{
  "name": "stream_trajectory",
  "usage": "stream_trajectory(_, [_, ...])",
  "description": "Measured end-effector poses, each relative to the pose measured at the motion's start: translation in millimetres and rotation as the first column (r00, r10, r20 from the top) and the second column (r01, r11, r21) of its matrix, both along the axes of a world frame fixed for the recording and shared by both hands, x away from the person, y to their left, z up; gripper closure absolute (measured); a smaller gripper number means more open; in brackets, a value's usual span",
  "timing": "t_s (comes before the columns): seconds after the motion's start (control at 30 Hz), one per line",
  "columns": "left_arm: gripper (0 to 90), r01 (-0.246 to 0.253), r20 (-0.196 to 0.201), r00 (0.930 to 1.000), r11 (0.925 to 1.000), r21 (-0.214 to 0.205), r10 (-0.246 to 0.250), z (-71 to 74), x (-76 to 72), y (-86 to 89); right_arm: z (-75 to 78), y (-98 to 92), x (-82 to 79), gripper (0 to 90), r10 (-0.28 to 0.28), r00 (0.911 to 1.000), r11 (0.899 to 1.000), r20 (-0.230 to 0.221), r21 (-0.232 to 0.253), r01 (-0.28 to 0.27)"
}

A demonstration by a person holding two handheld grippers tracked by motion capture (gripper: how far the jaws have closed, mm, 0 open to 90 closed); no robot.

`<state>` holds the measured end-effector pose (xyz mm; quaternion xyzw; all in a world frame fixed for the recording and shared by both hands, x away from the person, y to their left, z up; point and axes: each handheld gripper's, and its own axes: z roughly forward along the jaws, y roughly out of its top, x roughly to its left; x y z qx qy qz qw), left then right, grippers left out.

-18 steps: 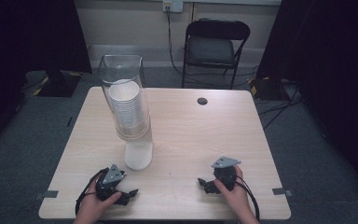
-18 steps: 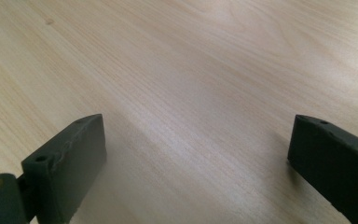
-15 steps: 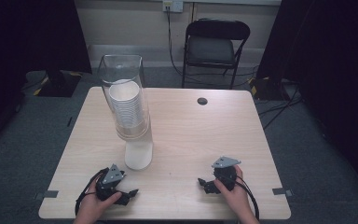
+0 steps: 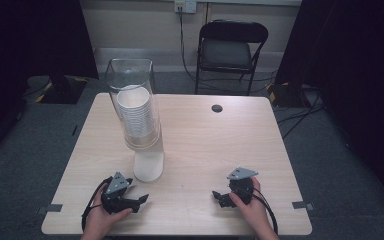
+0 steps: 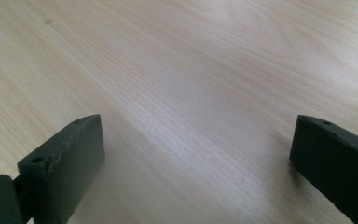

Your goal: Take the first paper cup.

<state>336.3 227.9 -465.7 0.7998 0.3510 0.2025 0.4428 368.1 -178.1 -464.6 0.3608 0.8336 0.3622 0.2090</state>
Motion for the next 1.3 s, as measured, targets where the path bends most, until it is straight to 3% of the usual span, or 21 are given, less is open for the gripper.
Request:
stream_trajectory(0.1, [16.0,-0.020,0.058,0.9980,0.9984,-0.052,0.024,10.7,1.0,0.2,0.0,0.0,0.0,2.5,-0.001,1.0000,1.000,0.000,0.000,0.001])
stream_trajectory(0.37, [16.8,-0.047,0.123,0.9905,0.9914,-0.122,0.062,30.6,6.6,-0.4,0.0,0.1,-0.1,2.5,-0.001,1.0000,1.000,-0.001,0.001,0.001])
stream_trajectory(0.47, [17.2,-0.072,0.164,0.9815,0.9840,-0.163,0.099,42.0,11.8,-0.5,0.0,0.0,0.0,2.5,0.000,1.0000,1.000,0.000,0.000,0.000])
stream_trajectory(0.6, [18.9,-0.104,0.238,0.9589,0.9720,-0.211,0.154,55.7,19.5,-0.8,0.0,0.1,-0.1,2.5,-0.001,1.0000,1.000,0.000,0.000,0.001])
stream_trajectory(0.77, [22.9,-0.113,0.267,0.9479,0.9667,-0.230,0.174,65.1,28.6,-10.0,0.0,0.0,0.0,2.4,0.000,1.0000,1.000,0.000,0.000,0.000])
stream_trajectory(0.87, [23.3,-0.127,0.273,0.9408,0.9562,-0.264,0.200,66.5,34.2,-15.8,0.0,0.0,0.0,2.5,0.000,1.0000,1.000,0.000,0.000,0.000])
stream_trajectory(0.97, [23.4,-0.144,0.285,0.9344,0.9588,-0.245,0.213,66.6,40.7,-19.3,0.0,0.0,0.0,2.5,0.000,1.0000,1.000,0.000,0.000,0.000])
stream_trajectory(1.03, [23.7,-0.159,0.291,0.9287,0.9564,-0.245,0.229,66.5,44.5,-22.1,0.0,0.0,0.0,2.5,0.000,1.0000,1.000,0.000,0.000,0.000])
stream_trajectory(1.1, [25.4,-0.162,0.314,0.9199,0.9564,-0.243,0.235,67.4,48.0,-23.8,0.0,0.1,-0.1,2.5,-0.001,1.0000,1.000,-0.001,0.000,0.001])
stream_trajectory(1.2, [28.0,-0.179,0.332,0.9064,0.9491,-0.259,0.262,67.7,53.9,-27.9,0.0,0.1,0.0,2.4,-0.001,1.0000,1.000,-0.001,0.001,0.001])
stream_trajectory(1.3, [28.7,-0.194,0.318,0.9064,0.9429,-0.271,0.278,66.2,57.6,-29.4,-0.1,0.0,0.1,2.4,0.001,1.0000,1.000,-0.001,0.002,-0.001])
